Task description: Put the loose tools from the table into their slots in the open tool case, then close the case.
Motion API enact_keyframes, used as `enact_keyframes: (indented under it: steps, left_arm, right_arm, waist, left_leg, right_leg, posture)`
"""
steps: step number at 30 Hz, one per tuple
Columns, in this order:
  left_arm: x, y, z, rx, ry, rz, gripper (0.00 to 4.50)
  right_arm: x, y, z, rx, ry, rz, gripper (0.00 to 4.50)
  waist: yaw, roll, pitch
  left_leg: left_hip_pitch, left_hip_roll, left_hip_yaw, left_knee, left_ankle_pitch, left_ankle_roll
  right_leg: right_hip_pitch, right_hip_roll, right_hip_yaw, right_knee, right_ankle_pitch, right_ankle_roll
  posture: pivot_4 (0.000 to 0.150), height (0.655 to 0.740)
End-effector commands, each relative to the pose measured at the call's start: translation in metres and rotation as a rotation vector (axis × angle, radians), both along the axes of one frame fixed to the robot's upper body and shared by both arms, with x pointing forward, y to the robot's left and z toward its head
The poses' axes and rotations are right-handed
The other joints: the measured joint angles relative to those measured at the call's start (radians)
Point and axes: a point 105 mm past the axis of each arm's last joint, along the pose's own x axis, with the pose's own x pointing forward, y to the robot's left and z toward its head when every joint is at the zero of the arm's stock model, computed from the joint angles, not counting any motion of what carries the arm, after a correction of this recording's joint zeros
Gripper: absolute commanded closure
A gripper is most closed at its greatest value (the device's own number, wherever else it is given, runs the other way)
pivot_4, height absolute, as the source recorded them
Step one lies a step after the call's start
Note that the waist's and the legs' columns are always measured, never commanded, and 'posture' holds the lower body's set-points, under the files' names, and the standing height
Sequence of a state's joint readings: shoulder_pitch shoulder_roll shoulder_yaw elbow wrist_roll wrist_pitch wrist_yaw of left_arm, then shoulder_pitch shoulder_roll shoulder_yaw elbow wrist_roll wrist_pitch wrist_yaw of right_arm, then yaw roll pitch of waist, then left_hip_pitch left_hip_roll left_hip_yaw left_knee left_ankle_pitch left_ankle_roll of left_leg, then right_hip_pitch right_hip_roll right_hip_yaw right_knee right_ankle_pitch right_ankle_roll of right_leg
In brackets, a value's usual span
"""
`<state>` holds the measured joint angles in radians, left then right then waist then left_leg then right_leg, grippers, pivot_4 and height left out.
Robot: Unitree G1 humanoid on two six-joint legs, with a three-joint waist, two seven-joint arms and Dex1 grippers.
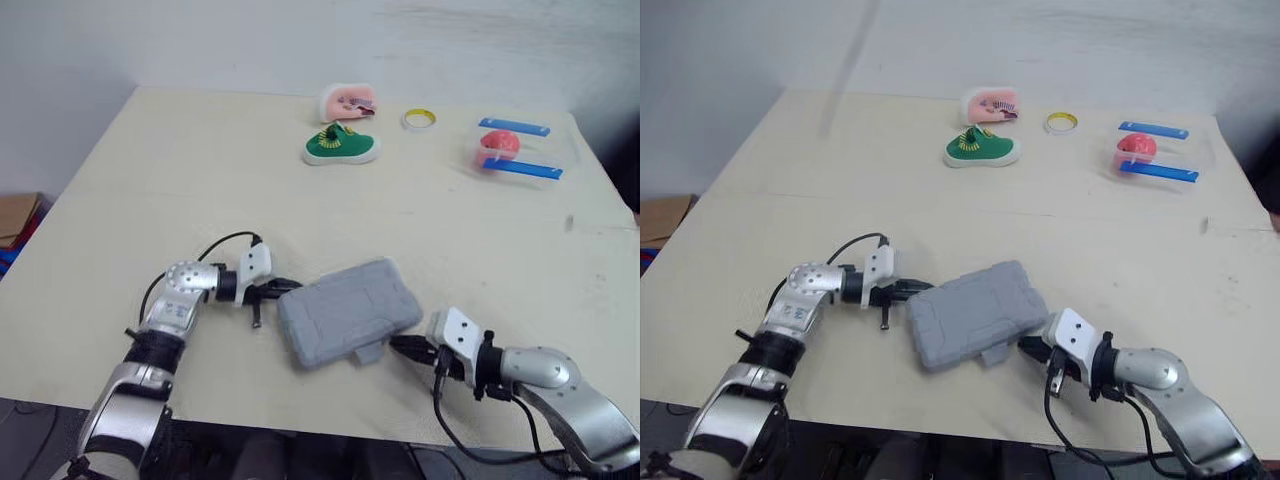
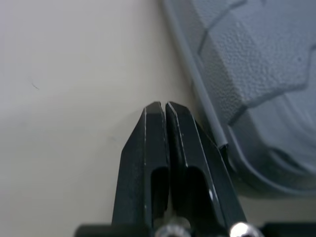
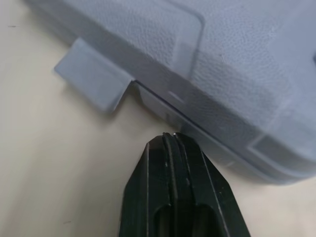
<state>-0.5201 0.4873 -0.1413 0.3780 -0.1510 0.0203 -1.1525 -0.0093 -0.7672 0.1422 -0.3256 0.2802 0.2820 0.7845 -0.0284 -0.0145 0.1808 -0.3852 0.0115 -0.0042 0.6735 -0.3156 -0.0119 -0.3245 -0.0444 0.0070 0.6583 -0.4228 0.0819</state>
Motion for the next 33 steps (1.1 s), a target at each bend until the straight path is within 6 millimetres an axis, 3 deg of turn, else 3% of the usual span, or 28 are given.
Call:
enact_keyframes:
  steps: [1,9,15,18,20,24,28,33]
  left_arm:
    - [-0.011,-0.001,0.006,-0.016,0.0,0.03,4.42]
    - [-0.035,-0.006,0.002,-0.072,0.033,0.146,4.42]
    - [-0.043,-0.007,-0.001,-0.109,0.052,0.235,4.42]
    - [-0.041,0.005,-0.003,-0.114,0.039,0.314,4.42]
    - [-0.037,0.016,0.001,-0.122,0.015,0.357,4.42]
    - [-0.034,0.016,0.04,-0.245,-0.111,0.265,4.42]
    - [-0.042,-0.008,0.077,-0.304,-0.164,0.034,4.42]
    - [-0.041,-0.037,0.086,-0.222,-0.173,-0.163,4.42]
  right_arm:
    - [0.026,-0.014,-0.002,-0.041,-0.052,-0.076,4.5]
    - [0.073,-0.011,0.002,-0.035,-0.119,-0.079,4.5]
    - [0.081,-0.014,0.004,-0.031,-0.134,-0.078,4.5]
    - [0.081,-0.024,0.006,-0.043,-0.149,-0.095,4.5]
    - [0.078,-0.033,0.009,-0.038,-0.154,-0.122,4.5]
    - [0.06,-0.051,0.018,-0.007,-0.159,-0.152,4.5]
    - [0.036,-0.064,0.032,0.035,-0.177,-0.18,4.5]
    - [0.005,-0.058,0.043,0.055,-0.188,-0.138,4.5]
  waist:
    - [0.001,0.0,0.0]
    - [0.0,0.0,0.0]
    - [0.0,0.0,0.0]
    - [0.001,0.0,0.0]
    - [0.002,0.0,0.0]
    - [0.033,0.0,0.0]
    - [0.054,0.0,0.0]
    - [0.045,0.002,0.001]
  left_leg:
    - [0.0,0.0,0.0,0.001,0.0,0.0]
    - [0.0,0.0,0.0,0.001,0.0,0.0]
    - [0.0,0.0,0.0,0.001,0.0,0.0]
    - [0.0,0.0,0.0,0.001,0.0,0.0]
    - [0.0,0.0,0.0,0.001,0.0,0.0]
    - [-0.002,0.0,-0.001,0.001,0.0,0.001]
    - [-0.004,-0.002,-0.002,0.001,-0.001,0.002]
    - [-0.004,-0.002,-0.001,0.0,-0.001,0.002]
  right_leg:
    - [0.0,0.0,0.0,0.0,0.0,0.0]
    - [0.0,0.0,0.0,0.001,0.0,0.0]
    - [0.0,0.0,0.0,0.001,0.0,0.0]
    - [0.0,0.0,0.0,0.001,0.0,0.0]
    - [0.0,-0.001,0.0,0.0,0.0,0.0]
    - [0.0,-0.001,-0.002,0.0,0.0,0.0]
    - [0.002,-0.002,-0.003,-0.002,0.0,0.0]
    - [0.001,0.0,-0.002,-0.002,0.0,0.0]
  posture:
    - [0.15,0.74]
    - [0.15,0.74]
    - [0.15,0.74]
    - [0.15,0.74]
    - [0.15,0.74]
    - [0.15,0.74]
    - [0.15,0.74]
    - [0.15,0.74]
